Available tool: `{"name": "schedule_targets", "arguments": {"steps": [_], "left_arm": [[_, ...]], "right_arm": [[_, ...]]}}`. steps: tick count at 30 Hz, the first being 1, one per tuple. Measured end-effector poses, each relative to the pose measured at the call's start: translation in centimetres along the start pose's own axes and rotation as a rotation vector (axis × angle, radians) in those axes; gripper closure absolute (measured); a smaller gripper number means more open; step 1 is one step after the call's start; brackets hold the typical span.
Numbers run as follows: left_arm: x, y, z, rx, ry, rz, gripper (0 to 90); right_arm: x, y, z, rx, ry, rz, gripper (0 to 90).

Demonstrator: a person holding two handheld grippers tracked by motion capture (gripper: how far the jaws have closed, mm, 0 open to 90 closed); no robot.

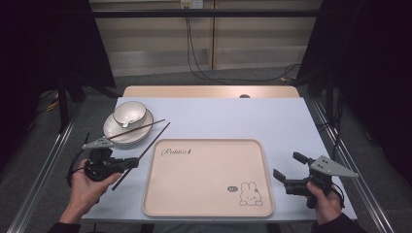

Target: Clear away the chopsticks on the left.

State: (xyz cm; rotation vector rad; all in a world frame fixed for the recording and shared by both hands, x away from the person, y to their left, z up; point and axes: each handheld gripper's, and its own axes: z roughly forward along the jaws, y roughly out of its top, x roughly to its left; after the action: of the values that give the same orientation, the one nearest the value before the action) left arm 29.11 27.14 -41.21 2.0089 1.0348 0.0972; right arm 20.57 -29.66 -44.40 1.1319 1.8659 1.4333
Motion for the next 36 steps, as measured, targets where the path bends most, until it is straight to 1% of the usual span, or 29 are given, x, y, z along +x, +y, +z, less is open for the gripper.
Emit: {"name": "schedule_targets", "arguments": {"steps": [4,5,6,8,10,11,12,13,14,15,16,17,19,20,21,22,23,28,30,31,32,34,35,36], "left_arm": [[-1.1,-0.6,0.2,-0.012,0.009,-0.019,84.8],[-1.3,-0.7,0.3,-0.016,0.004,-0.029,84.8],[-1.6,-0.8,0.3,-0.014,0.001,-0.034,84.8],[-2.5,-0.8,0.6,-0.009,0.023,-0.056,84.8],[-2.7,-0.8,0.6,-0.009,0.018,-0.060,84.9],[-3.1,-0.8,0.7,-0.019,0.013,-0.084,84.9],[-3.3,-0.7,0.8,-0.016,0.017,-0.084,84.9],[-3.9,-0.7,1.0,-0.014,0.038,-0.094,84.9],[-3.9,-0.7,1.0,-0.014,0.038,-0.094,84.8],[-4.4,-0.7,1.4,-0.012,0.046,-0.111,84.8],[-4.5,-0.6,1.6,-0.018,0.045,-0.127,84.8],[-4.7,-0.6,1.8,-0.018,0.054,-0.157,84.8],[-5.0,-0.4,2.1,-0.017,0.073,-0.182,84.7],[-5.2,-0.3,2.2,-0.017,0.094,-0.192,84.7],[-5.2,-0.3,2.3,-0.022,0.104,-0.203,84.7],[-5.3,-0.3,2.5,-0.029,0.116,-0.223,84.8],[-5.4,-0.4,2.6,-0.029,0.121,-0.234,84.8],[-5.8,-1.2,4.1,0.017,0.161,-0.251,84.8],[-6.0,-1.6,4.6,0.040,0.163,-0.249,84.8],[-6.2,-1.7,4.8,0.038,0.165,-0.253,84.8],[-6.1,-1.7,5.0,0.053,0.156,-0.245,84.7],[-6.1,-1.7,5.1,0.056,0.156,-0.245,84.7],[-6.2,-1.9,5.4,0.065,0.173,-0.250,84.7],[-6.2,-2.1,5.6,0.083,0.178,-0.247,84.7]], "right_arm": [[0.0,0.0,0.0,0.001,0.001,0.000,2.5],[0.0,0.0,0.0,0.000,0.001,0.000,2.5],[0.0,0.0,0.0,0.000,0.001,0.000,2.5],[0.0,0.0,0.0,0.002,0.003,-0.002,2.5],[0.0,0.0,0.0,0.001,0.001,-0.004,2.5],[0.0,0.0,0.0,0.002,0.001,-0.003,2.6],[0.0,0.0,0.1,0.005,0.001,-0.004,2.5],[0.0,0.0,0.0,0.006,0.000,-0.002,2.5],[0.0,0.0,0.0,0.006,0.000,-0.002,2.5],[0.0,0.0,0.0,0.007,0.004,-0.009,2.6],[0.0,0.0,0.0,0.009,-0.001,-0.012,2.5],[0.0,0.0,0.0,0.008,0.003,-0.008,2.6],[0.0,0.0,0.0,0.009,0.004,-0.009,2.6],[0.0,0.0,0.1,0.008,0.004,-0.009,2.6],[0.0,0.0,0.0,0.009,0.003,-0.007,2.5],[0.0,0.0,0.0,0.009,0.003,-0.008,2.6],[0.0,0.0,0.0,0.009,0.002,-0.008,2.6],[0.0,0.0,0.1,0.007,0.003,-0.020,2.6],[0.0,0.0,0.1,0.007,0.004,-0.021,2.6],[0.0,0.0,0.1,0.008,0.004,-0.020,2.5],[0.0,0.0,0.1,0.007,0.003,-0.018,2.6],[0.0,0.0,0.1,0.008,0.011,-0.017,2.6],[0.0,0.0,0.1,0.009,0.012,-0.017,2.6],[0.0,0.0,0.1,0.008,0.012,-0.017,2.6]]}}
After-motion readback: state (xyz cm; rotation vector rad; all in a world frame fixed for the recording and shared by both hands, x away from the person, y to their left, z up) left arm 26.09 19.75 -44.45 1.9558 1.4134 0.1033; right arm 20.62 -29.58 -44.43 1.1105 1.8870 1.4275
